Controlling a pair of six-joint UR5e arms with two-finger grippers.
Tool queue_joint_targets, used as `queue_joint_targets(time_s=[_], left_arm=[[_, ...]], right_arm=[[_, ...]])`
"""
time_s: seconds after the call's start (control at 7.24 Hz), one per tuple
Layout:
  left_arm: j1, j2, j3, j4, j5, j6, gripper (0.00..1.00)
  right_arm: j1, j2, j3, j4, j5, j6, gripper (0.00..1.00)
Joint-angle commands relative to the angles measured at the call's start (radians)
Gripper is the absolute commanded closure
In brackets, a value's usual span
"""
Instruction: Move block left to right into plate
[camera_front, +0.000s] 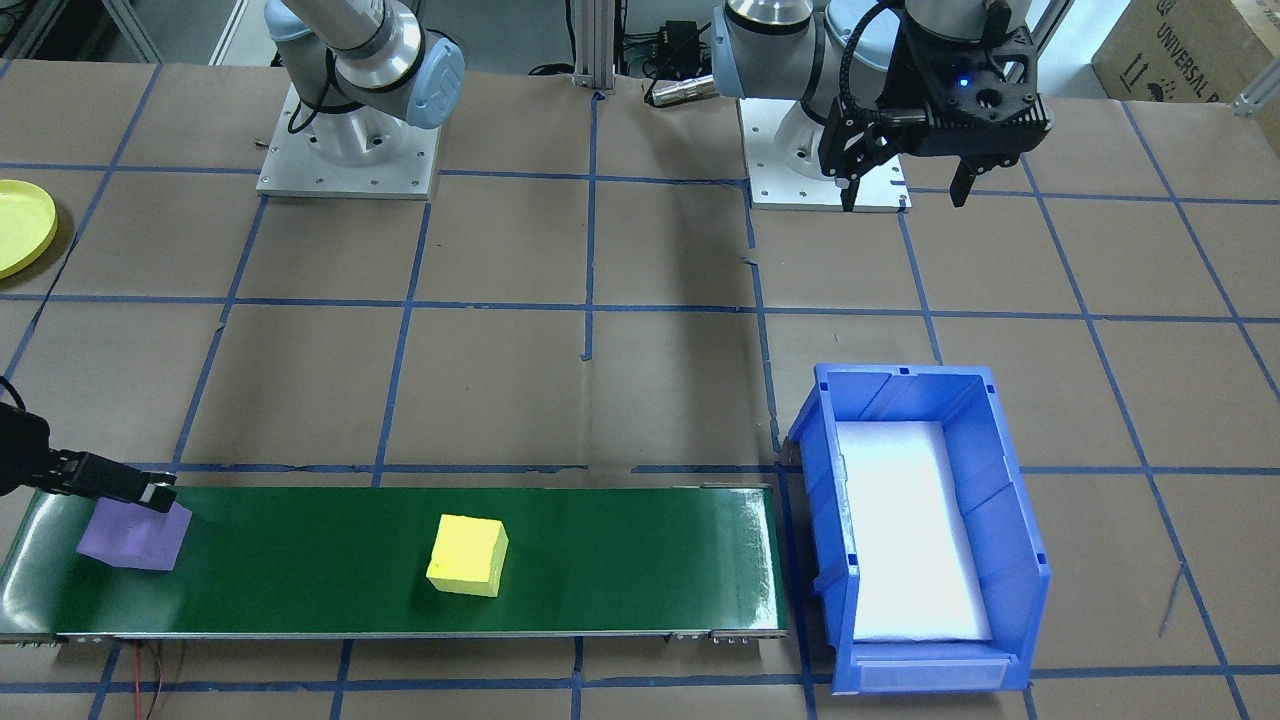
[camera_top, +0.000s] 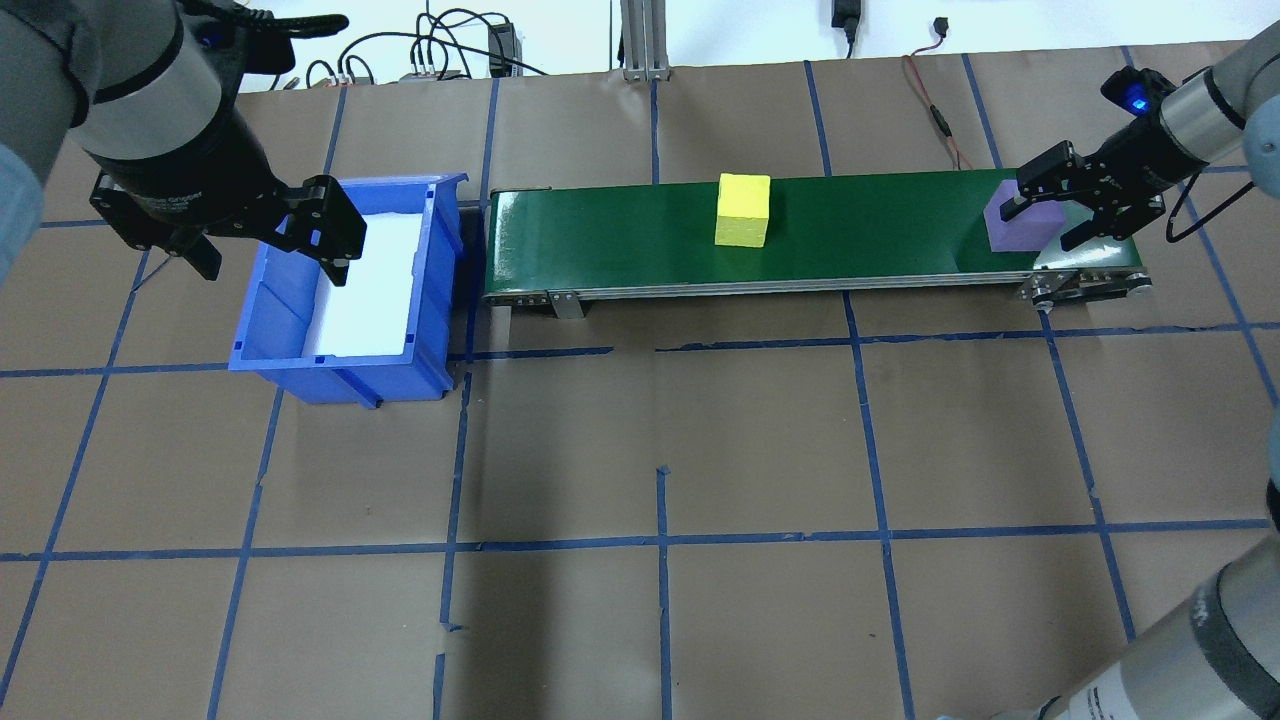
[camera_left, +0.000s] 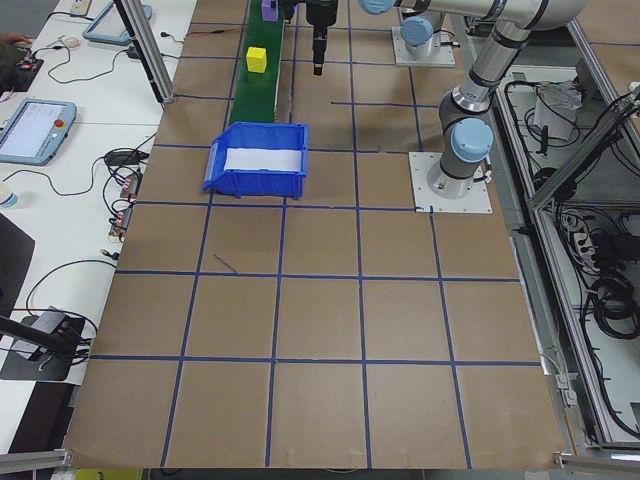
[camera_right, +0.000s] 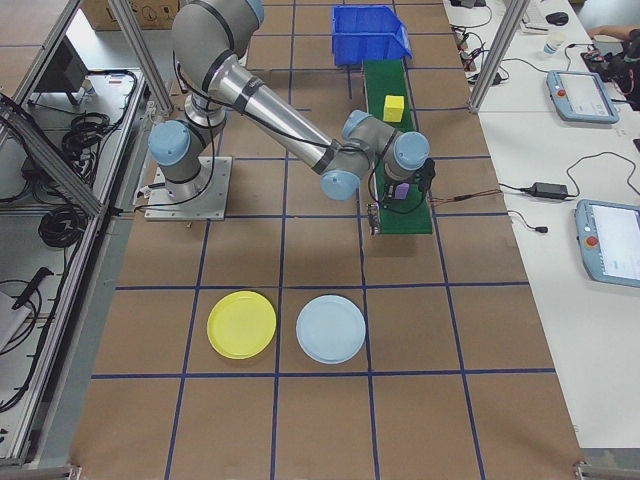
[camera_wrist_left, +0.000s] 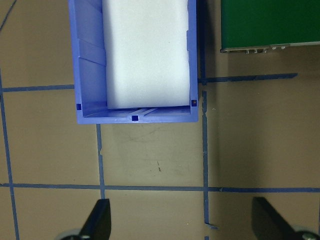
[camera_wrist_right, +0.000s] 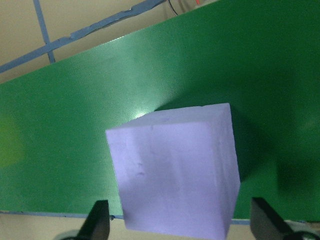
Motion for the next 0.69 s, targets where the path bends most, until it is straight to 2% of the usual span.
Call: queue_joint_targets(time_s=[0.0,0.14,0.41,0.55], left_arm=[[0.0,0.0,0.0,0.0,0.0,0.0,0.0],[0.0,0.0,0.0,0.0,0.0,0.0,0.0],[0.0,0.0,-0.002,0.0,0.0,-0.002,0.0],[0.0,0.0,-0.002,0.0,0.0,-0.002,0.0]], right_arm=[[0.001,0.019,-0.005,-0.056,-0.001,0.025,0.01],[0.0,0.029,-0.003,-0.064,-0.003,0.019,0.15],[0.0,0.019,-0.003,-0.071,-0.043,0.017,0.44],[0.0,0.013,-0.003,-0.069,-0.046,0.022,0.48]])
